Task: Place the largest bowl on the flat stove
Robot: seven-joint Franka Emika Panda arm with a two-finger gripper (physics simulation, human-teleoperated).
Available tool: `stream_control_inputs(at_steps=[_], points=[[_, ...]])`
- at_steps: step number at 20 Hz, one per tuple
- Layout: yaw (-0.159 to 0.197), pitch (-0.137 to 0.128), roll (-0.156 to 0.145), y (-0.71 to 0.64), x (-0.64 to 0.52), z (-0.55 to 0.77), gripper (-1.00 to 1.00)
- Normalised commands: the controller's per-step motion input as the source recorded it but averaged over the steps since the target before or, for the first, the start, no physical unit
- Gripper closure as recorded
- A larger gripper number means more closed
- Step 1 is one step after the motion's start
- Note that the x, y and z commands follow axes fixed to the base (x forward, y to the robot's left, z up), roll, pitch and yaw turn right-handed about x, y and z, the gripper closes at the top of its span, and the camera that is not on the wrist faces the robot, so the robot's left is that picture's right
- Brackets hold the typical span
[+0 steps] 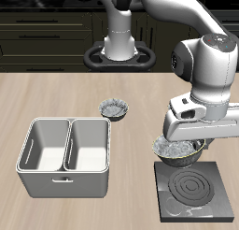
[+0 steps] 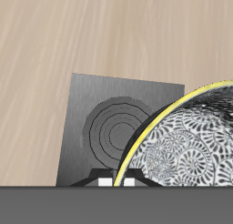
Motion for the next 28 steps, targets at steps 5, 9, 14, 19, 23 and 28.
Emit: stream_control_inputs(at_steps=[5, 9, 14, 19, 23, 28], points=[[0.022, 0.045, 0.007, 0.10, 0.06, -0.36, 1.00], [0.021, 0.042, 0.026, 0.13, 0.04, -0.30, 1.00], [0.009, 0.046, -0.041, -0.02, 0.00, -0.21, 1.00], [-0.007, -0.026, 0.044, 0.06, -0.21, 0.13, -1.00], [0.000, -0.034, 0.009, -0.10, -0.11, 0.19, -1.00], [-0.003, -0.017, -0.020, -0.21, -0.02, 0.12, -1.00]])
